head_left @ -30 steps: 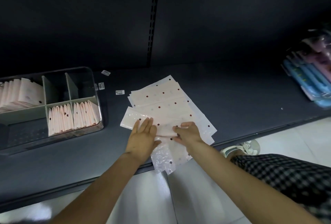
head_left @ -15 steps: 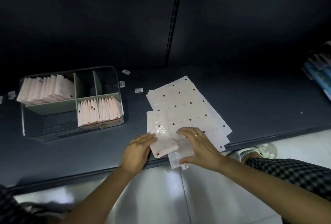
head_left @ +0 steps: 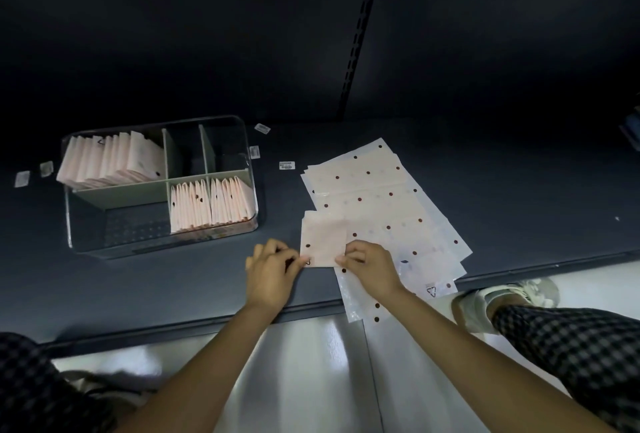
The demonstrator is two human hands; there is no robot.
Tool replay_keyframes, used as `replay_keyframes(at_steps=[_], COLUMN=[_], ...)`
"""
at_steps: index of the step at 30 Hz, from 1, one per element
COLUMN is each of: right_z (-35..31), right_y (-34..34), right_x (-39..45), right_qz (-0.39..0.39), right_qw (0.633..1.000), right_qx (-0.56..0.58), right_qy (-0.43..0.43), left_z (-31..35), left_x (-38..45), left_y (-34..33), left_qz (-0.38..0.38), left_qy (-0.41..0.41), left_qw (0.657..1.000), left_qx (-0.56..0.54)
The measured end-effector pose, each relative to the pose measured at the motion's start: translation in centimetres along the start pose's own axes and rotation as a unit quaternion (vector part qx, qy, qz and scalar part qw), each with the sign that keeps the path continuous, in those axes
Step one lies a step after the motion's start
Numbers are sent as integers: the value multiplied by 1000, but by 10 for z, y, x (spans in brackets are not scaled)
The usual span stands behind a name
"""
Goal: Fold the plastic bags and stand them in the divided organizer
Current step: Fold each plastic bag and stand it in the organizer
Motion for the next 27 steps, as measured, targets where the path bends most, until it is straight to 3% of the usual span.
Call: replay_keyframes(at_steps=[9,13,14,16,19,23,27], right_z=[5,8,8,8,9,8,2], right_y=[2,-1,-2,-2,-2,-3,1], right_x=[16,17,17,17,17,17,19], right_qz=[44,49,49,48,49,50,52], right_qw=[995,992,992,992,991,990,986], right_qx=[2,-4,-6,-9,-18,-15,37], right_qy=[-88,-112,-114,-116,-122,-132,-154], left_z=[6,9,15,40,69,47,49], left_x=[12,10,10,13,9,14,18], left_y=[-9,1,5,4,-7,-31,-26], left_qz=[-17,29,41,35,7,-130,-124], left_qy=[40,50,22,-115,-332,-324,-311], left_qw=[995,994,995,987,925,909,917], left_qx=[90,96,90,102,182,229,216])
Point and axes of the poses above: each hand's wrist, its own x-axis towards the middle knuckle, its own y-axis out of the back of the hand, z = x × y, the point moved 9 cm from there along x, towards the middle knuckle, and after that the axes turned 7 degrees about -y, right-handed, at the moved point
